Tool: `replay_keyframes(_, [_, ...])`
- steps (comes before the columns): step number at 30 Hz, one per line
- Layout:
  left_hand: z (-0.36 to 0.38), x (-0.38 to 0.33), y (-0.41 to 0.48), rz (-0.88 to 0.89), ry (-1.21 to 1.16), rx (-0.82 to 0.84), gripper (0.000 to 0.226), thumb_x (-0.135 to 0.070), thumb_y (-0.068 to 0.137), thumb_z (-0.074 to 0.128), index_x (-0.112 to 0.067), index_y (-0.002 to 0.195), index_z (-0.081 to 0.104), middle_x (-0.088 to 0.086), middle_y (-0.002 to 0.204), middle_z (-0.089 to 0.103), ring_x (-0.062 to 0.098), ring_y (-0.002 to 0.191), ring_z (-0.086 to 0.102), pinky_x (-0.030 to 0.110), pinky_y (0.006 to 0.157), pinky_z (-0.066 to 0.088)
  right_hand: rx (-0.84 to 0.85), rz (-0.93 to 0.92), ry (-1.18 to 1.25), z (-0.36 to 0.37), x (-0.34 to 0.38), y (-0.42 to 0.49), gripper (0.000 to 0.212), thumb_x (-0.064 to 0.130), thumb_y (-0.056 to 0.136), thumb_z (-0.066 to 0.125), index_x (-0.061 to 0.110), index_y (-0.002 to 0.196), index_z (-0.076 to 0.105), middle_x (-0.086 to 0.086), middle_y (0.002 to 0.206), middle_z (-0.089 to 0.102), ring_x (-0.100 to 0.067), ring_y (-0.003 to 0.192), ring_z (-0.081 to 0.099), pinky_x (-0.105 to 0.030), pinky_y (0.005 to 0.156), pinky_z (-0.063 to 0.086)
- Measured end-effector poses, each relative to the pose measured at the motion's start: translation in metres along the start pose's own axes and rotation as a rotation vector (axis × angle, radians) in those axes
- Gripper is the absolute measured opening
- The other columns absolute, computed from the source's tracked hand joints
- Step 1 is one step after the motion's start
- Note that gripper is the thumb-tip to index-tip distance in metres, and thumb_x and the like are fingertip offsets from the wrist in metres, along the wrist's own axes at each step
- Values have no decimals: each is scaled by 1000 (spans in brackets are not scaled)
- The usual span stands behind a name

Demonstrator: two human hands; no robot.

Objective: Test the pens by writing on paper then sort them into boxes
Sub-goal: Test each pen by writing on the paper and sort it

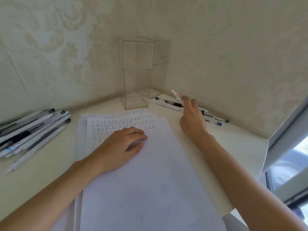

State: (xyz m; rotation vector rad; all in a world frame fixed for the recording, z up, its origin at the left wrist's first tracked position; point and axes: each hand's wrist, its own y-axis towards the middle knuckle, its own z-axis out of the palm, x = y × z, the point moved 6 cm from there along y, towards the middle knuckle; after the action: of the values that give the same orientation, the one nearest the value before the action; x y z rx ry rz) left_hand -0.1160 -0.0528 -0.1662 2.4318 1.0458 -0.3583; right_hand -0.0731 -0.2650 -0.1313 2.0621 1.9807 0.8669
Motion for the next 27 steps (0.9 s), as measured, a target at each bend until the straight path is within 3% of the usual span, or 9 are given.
replay_keyframes(2, [-3,1,-2,-13,13,-34,57,-54,81,24,-27,114,62,-21,119,52,-3,110,44,0,89,23,-121,-10,6,-9,4,-4,32,18,86,38,4,112,52,-17,102,51,-37,83,52,-34,67,29])
replay_keyframes(3, [-4,2,-2,-25,17,-55,55,-54,82,25,-28,111,63,-22,116,53,-2,107,47,5,89,30,-128,-3,-13,-11,6,-5,33,34,91,38,7,99,55,-14,99,53,-35,83,53,-34,69,30])
replay_keyframes(7, [-8,3,-4,-52,29,-99,49,-52,82,27,-29,105,64,-24,109,55,-2,102,51,26,86,45,-37,-14,-201,-2,6,-6,66,80,77,28,18,63,45,-3,83,59,-27,78,55,-34,78,33])
replay_keyframes(12, [-8,2,-3,-52,44,-90,50,-52,81,26,-30,105,64,-24,107,55,-1,101,50,24,83,44,-218,-112,-151,0,17,-9,57,63,74,35,14,50,52,-4,55,56,-27,58,58,-29,68,27])
replay_keyframes(16, [-10,2,-3,-73,32,-60,40,-46,86,34,-29,106,63,-24,110,55,-1,105,49,22,87,41,-266,-199,-140,-8,22,-7,52,62,75,56,11,64,57,-4,62,57,-23,50,50,-27,57,36])
replay_keyframes(18, [-14,3,-7,-93,15,-18,37,-44,89,37,-28,110,63,-21,116,54,0,110,48,19,92,38,-304,-231,8,-17,29,-7,30,32,79,67,3,78,60,-11,72,58,-25,47,50,-26,47,34])
replay_keyframes(20, [-17,3,-14,-69,51,41,52,-55,83,28,-31,116,61,-21,123,51,0,116,44,14,95,33,-336,-253,189,-29,44,-11,19,13,83,50,-3,87,60,-14,74,57,-33,53,53,-31,45,37])
replay_keyframes(23, [-22,3,-33,-6,147,145,70,-73,76,19,-38,129,49,-24,137,38,-2,126,33,14,103,23,-211,-191,476,-37,76,-17,38,24,88,30,-5,88,56,-10,67,51,-26,61,48,-37,54,37])
replay_keyframes(27, [-25,5,-54,14,188,232,76,-81,75,4,-47,137,30,-30,144,15,-9,131,11,18,111,8,125,32,808,-16,114,-18,61,48,97,33,-2,79,63,-14,59,64,-15,52,53,-32,52,42])
